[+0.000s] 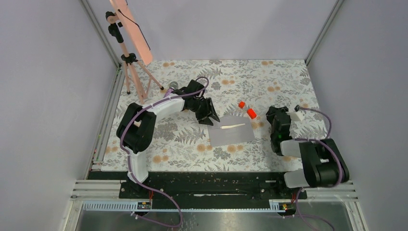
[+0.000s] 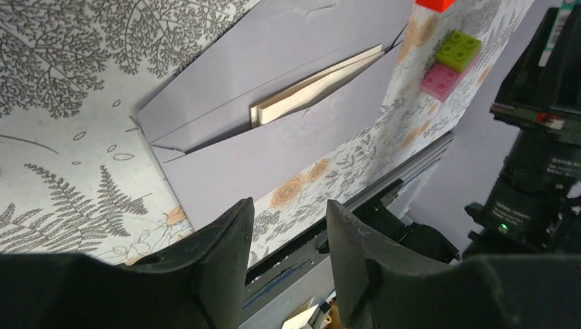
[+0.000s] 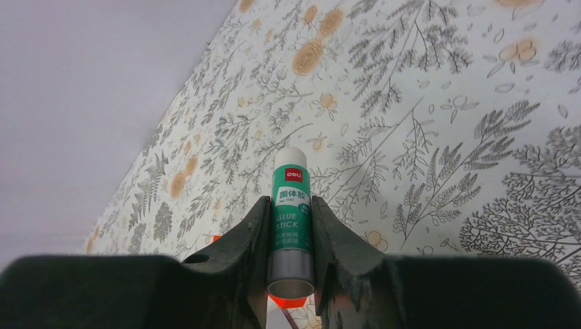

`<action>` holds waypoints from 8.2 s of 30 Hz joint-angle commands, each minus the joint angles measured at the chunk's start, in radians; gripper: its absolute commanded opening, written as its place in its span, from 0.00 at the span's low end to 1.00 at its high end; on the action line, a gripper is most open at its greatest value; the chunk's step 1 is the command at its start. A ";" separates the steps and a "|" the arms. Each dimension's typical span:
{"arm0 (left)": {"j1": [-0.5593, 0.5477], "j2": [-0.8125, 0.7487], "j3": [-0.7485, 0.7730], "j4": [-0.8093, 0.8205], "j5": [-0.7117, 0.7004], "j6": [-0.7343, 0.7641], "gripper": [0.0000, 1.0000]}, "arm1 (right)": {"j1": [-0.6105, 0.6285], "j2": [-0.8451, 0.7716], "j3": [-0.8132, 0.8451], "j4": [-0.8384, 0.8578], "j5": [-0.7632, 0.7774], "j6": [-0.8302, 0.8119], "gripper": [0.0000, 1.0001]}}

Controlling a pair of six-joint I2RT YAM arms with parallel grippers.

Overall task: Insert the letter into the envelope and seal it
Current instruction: Place the solid glue at the center of the board, then seal the envelope flap on the envelope.

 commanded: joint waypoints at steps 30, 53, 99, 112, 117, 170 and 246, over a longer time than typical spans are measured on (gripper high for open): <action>0.003 -0.036 -0.062 0.030 -0.001 0.007 0.45 | -0.037 0.442 -0.124 0.674 -0.234 0.178 0.40; 0.026 0.014 0.071 -0.045 -0.031 0.062 0.46 | -0.019 -0.019 0.061 -0.033 -0.475 -0.069 0.59; 0.018 0.393 0.426 -0.184 -0.020 0.162 0.49 | 0.081 0.234 0.414 -0.999 -0.610 -0.196 0.00; 0.008 0.273 0.241 0.052 0.134 0.086 0.48 | 0.092 0.265 0.429 -1.004 -0.607 -0.194 0.00; 0.009 0.241 0.225 0.095 0.141 0.074 0.49 | 0.094 0.271 0.434 -1.003 -0.608 -0.196 0.00; 0.159 -0.084 -0.113 -0.022 -0.053 0.205 0.59 | 0.136 0.195 0.364 -0.873 -0.717 0.044 0.63; 0.097 0.286 0.253 -0.120 0.002 0.432 0.59 | 0.195 0.442 0.575 -0.985 -0.686 -0.125 0.03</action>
